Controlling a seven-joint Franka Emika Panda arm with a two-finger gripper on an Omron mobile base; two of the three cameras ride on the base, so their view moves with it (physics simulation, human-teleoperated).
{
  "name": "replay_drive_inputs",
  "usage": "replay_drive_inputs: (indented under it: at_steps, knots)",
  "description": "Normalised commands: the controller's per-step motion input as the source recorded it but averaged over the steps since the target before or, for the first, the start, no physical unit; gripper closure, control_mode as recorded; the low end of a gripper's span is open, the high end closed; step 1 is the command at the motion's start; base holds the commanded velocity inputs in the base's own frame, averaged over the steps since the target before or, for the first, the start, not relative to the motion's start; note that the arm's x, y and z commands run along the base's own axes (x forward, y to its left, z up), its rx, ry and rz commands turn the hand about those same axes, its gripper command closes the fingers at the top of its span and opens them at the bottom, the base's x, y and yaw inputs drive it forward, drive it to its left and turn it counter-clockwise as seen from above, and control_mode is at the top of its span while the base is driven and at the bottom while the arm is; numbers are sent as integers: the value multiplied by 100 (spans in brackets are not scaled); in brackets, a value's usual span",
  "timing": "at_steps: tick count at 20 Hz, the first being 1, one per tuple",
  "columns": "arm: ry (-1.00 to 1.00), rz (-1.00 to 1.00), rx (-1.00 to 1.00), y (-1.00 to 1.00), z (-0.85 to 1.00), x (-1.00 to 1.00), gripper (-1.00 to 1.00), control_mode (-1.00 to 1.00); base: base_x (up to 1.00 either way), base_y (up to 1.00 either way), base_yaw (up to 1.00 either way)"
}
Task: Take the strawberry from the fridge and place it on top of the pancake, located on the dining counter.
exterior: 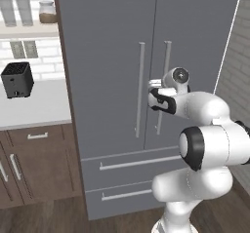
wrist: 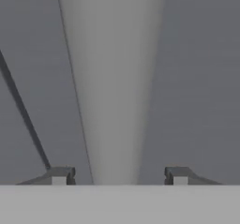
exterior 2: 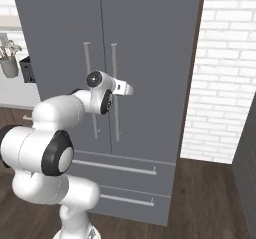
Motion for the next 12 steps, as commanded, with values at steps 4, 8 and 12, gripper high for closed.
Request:
replay_drive_inputs:
  at_steps: [4,8,12]
  knots:
    - [2,0,3,-18,2,-18,100,-100,0,0,0]
    - [0,0,6,-30,9,-41,100,-100,0,0,0]
    - [0,0,12,-58,17,-73,100,-100,0,0,0]
